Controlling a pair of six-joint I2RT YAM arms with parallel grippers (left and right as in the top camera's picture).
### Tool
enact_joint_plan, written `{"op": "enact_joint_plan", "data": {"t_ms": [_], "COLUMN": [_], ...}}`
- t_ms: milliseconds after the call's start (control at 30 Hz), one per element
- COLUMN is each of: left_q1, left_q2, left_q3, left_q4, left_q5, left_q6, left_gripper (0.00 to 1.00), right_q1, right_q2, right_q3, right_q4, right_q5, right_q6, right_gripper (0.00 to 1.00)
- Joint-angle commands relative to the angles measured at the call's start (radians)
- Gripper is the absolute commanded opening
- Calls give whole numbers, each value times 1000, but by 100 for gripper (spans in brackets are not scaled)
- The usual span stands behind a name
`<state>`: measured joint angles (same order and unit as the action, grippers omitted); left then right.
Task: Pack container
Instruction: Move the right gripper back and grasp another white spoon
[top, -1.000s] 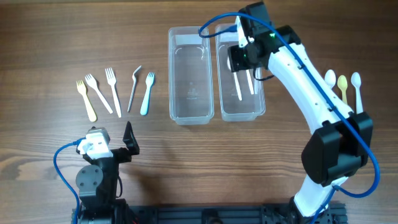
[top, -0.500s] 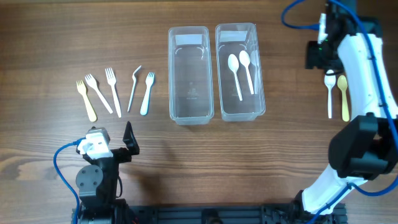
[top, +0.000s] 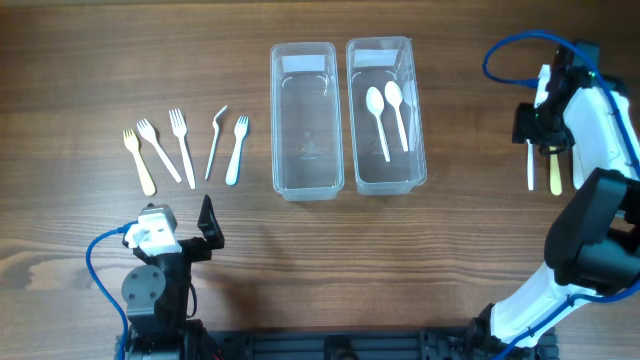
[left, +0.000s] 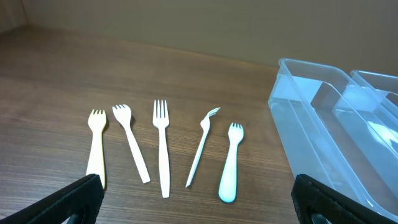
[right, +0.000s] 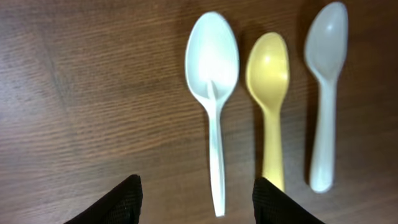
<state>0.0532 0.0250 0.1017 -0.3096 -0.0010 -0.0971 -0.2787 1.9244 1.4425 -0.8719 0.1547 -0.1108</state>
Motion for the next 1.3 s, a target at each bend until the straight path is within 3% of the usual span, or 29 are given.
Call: {"op": "enact_joint_plan", "data": {"t_ms": [0,567,767,1267], "left_q1": [-6,-6,-6,-6], "left_q2": [-9,-9,-9,-9], "left_q3": [-6,-6,-6,-6], "left_q4": [3,3,3,3], "left_q5": [11,11,11,11], "left_q6": [18,19,19,18], "left_gripper": [100,100,100,100], "right_q1": [-3,-72,-72,-72], "right_q2": [-7,85,89,171], "right_q3": [-51,-56,-57,-57], "right_q4": [40,104,137,170], "right_q5": [-22,-104,-105,-104], "right_q6": [-17,-76,-126,-126], "right_gripper": [57,56,49,50]}}
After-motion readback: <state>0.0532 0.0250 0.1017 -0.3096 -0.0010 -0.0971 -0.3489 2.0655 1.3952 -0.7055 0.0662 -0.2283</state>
